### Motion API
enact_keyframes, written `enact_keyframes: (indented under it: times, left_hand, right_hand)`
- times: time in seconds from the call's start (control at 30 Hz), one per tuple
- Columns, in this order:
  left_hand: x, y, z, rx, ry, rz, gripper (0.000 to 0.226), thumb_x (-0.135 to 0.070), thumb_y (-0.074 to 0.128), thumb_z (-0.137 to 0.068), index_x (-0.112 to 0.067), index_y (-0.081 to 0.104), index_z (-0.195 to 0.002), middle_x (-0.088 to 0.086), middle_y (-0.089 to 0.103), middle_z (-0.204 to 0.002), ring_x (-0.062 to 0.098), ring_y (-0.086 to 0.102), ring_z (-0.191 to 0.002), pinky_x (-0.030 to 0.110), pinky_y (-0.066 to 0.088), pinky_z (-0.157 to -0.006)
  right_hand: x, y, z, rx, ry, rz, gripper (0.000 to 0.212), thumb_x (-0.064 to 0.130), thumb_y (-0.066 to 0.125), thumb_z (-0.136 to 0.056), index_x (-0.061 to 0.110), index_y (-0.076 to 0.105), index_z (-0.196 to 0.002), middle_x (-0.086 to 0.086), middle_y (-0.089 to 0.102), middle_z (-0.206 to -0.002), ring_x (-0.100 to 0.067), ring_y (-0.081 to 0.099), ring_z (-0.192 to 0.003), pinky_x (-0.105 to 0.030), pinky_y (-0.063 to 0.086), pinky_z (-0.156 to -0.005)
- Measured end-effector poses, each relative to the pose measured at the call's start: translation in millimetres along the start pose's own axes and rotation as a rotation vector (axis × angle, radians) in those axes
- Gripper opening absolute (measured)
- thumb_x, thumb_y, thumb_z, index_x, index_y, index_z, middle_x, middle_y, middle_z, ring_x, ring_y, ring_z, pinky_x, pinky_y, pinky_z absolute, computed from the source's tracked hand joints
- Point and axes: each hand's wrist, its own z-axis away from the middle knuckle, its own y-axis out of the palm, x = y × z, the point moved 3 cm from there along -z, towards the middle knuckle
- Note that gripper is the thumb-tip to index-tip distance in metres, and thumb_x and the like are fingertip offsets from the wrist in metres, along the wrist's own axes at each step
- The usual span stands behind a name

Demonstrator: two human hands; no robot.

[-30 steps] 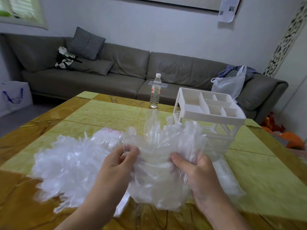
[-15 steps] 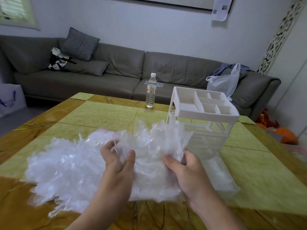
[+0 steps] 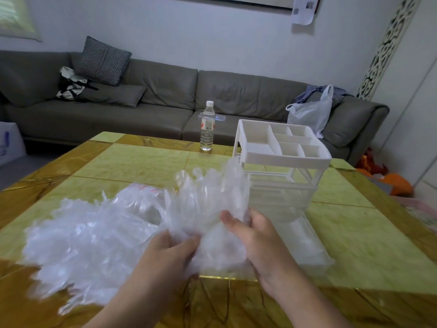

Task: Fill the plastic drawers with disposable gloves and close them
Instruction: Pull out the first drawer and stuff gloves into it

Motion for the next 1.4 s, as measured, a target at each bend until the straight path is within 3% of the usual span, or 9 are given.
enact_keyframes:
  times: [0.1, 0.27, 0.4, 0.57, 0.67, 0.87, 1.0, 1.27, 1.4]
  left_hand:
    - [5, -8, -6, -0.102, 0.074, -0.019, 0.014, -0.01, 0.066, -0.098, -0.003, 0.078, -0.099, 0.028, 0.076, -0.092, 0.047, 0.074, -0.09, 0.053, 0.058, -0.08]
    - [-2, -15, -5, -0.175, -0.001, 0.101, 0.019, -0.02, 0.067, -0.099, -0.005, 0.077, -0.098, 0.014, 0.078, -0.082, 0.029, 0.076, -0.069, 0.037, 0.059, -0.062]
    - [2, -20, -9, -0.21, 0.016, 0.128, 0.026, -0.021, 0.068, -0.099, 0.003, 0.076, -0.093, 0.021, 0.076, -0.083, 0.037, 0.075, -0.075, 0.044, 0.058, -0.076]
    - [1, -18, -6, -0.393, 0.148, 0.105, 0.047, -0.047, 0.075, -0.091, 0.0, 0.074, -0.09, 0.029, 0.07, -0.078, 0.047, 0.069, -0.072, 0.058, 0.058, -0.082]
    - [1, -13, -4, -0.402, 0.176, 0.096, 0.059, -0.062, 0.075, -0.083, -0.004, 0.074, -0.091, 0.023, 0.075, -0.083, 0.043, 0.073, -0.077, 0.066, 0.056, -0.084]
    - [-2, 6, 0, -0.344, 0.197, -0.058, 0.048, -0.039, 0.072, -0.093, -0.004, 0.078, -0.061, 0.02, 0.071, -0.059, 0.029, 0.072, -0.058, 0.042, 0.057, -0.07]
    - [-1, 16, 5, -0.364, 0.284, -0.184, 0.051, -0.033, 0.073, -0.093, -0.006, 0.073, -0.049, 0.011, 0.066, -0.047, 0.007, 0.062, -0.042, 0.019, 0.046, -0.048]
    - [19, 52, 1, -0.098, 0.271, -0.054, 0.036, -0.035, 0.077, -0.086, -0.002, 0.069, -0.075, 0.022, 0.067, -0.059, 0.033, 0.059, -0.042, 0.035, 0.047, -0.048]
    - [25, 56, 6, -0.077, 0.327, -0.204, 0.043, -0.064, 0.072, -0.062, -0.024, 0.06, -0.075, 0.011, 0.057, -0.051, 0.02, 0.051, -0.043, 0.025, 0.036, -0.045]
  right_hand:
    - [-3, 4, 5, 0.111, 0.129, 0.038, 0.029, 0.024, 0.08, -0.094, 0.0, 0.071, -0.106, -0.023, 0.074, -0.089, -0.031, 0.071, -0.064, -0.032, 0.051, -0.045]
    - [-4, 0, 3, 0.072, 0.029, 0.273, 0.016, 0.011, 0.069, -0.101, -0.004, 0.064, -0.102, -0.008, 0.057, -0.061, -0.019, 0.052, -0.046, -0.026, 0.04, -0.04]
    - [-1, 0, 4, 0.058, 0.014, 0.206, 0.013, 0.01, 0.072, -0.098, -0.002, 0.068, -0.099, -0.009, 0.056, -0.064, -0.019, 0.049, -0.046, -0.029, 0.04, -0.042]
    - [3, 17, 17, 0.051, 0.229, -0.339, 0.019, 0.025, 0.08, -0.088, 0.013, 0.083, -0.075, -0.011, 0.067, -0.072, -0.024, 0.066, -0.061, -0.039, 0.054, -0.058]
    - [-5, 34, 23, 0.085, 0.232, -0.412, 0.016, 0.019, 0.077, -0.091, 0.006, 0.083, -0.097, -0.016, 0.078, -0.092, -0.03, 0.074, -0.079, -0.042, 0.059, -0.072]
    - [-2, 15, 13, -0.208, 0.031, -0.293, 0.01, 0.009, 0.069, -0.098, 0.006, 0.079, -0.097, -0.012, 0.081, -0.091, -0.032, 0.079, -0.086, -0.046, 0.066, -0.074]
    - [0, 8, 14, -0.158, 0.06, -0.353, 0.014, 0.014, 0.07, -0.097, 0.006, 0.078, -0.105, -0.012, 0.081, -0.094, -0.031, 0.079, -0.087, -0.046, 0.066, -0.076]
    - [24, -92, -21, -0.322, -0.072, 0.169, 0.002, 0.014, 0.077, -0.093, 0.014, 0.079, -0.094, -0.005, 0.082, -0.088, -0.027, 0.08, -0.086, -0.056, 0.063, -0.088]
    - [26, -148, -36, -0.336, -0.011, 0.48, 0.007, 0.017, 0.075, -0.097, 0.016, 0.073, -0.091, -0.001, 0.078, -0.083, -0.02, 0.075, -0.077, -0.035, 0.061, -0.069]
